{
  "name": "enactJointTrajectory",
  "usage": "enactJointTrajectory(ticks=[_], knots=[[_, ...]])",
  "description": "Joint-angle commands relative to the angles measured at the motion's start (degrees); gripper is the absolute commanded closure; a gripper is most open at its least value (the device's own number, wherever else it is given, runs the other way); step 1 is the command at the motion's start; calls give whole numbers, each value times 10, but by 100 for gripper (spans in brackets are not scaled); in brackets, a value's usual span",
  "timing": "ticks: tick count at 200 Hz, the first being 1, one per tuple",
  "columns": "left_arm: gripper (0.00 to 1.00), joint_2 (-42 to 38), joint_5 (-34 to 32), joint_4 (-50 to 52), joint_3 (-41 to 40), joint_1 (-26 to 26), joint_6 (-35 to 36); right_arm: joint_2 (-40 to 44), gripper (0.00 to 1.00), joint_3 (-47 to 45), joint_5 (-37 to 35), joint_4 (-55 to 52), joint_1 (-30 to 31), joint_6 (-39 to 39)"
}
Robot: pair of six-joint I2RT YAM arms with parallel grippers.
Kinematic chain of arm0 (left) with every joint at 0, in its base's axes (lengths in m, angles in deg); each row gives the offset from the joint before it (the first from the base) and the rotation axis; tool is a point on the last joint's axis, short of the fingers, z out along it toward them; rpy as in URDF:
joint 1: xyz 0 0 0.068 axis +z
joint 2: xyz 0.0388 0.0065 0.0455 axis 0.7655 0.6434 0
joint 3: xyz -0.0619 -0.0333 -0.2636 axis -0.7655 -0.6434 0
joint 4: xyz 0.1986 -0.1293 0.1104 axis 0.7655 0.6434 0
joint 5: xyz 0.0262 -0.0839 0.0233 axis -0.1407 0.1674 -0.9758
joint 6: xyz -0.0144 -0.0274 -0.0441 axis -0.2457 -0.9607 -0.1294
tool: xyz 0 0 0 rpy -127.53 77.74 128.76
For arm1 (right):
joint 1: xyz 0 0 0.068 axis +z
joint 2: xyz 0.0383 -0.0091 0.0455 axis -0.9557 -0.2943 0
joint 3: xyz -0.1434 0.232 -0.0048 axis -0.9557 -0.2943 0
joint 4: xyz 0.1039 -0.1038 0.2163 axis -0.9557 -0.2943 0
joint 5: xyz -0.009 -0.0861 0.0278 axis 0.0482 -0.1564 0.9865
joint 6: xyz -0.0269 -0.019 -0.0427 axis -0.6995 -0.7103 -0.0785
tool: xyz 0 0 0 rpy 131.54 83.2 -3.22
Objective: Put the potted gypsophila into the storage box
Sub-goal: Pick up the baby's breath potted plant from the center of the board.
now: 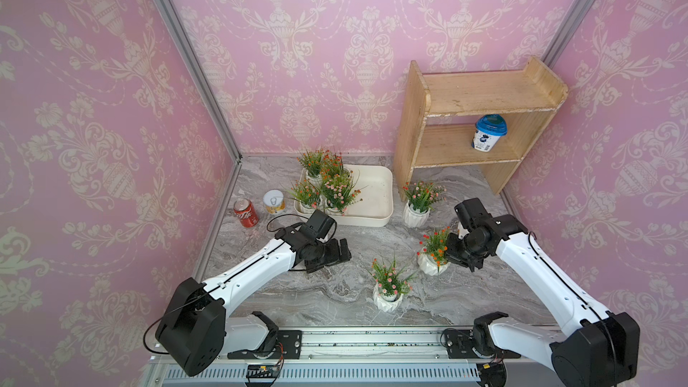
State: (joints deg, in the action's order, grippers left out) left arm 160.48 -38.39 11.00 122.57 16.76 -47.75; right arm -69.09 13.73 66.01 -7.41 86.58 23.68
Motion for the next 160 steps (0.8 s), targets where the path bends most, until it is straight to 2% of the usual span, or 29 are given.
enactJointTrajectory(ticks=[1, 82, 115, 160], knots=[[1, -16, 6, 25, 17, 14, 15, -31, 97, 77, -6, -8, 10, -24], [1, -33, 5, 68, 50, 80, 43, -300, 99, 467, -29, -67, 74, -87], [1, -47, 6, 83, 55, 112, 50, -424, 99, 639, -26, -102, 98, -92], [1, -51, 11, 94, 67, 152, 62, -608, 100, 918, -32, -173, 109, -75]])
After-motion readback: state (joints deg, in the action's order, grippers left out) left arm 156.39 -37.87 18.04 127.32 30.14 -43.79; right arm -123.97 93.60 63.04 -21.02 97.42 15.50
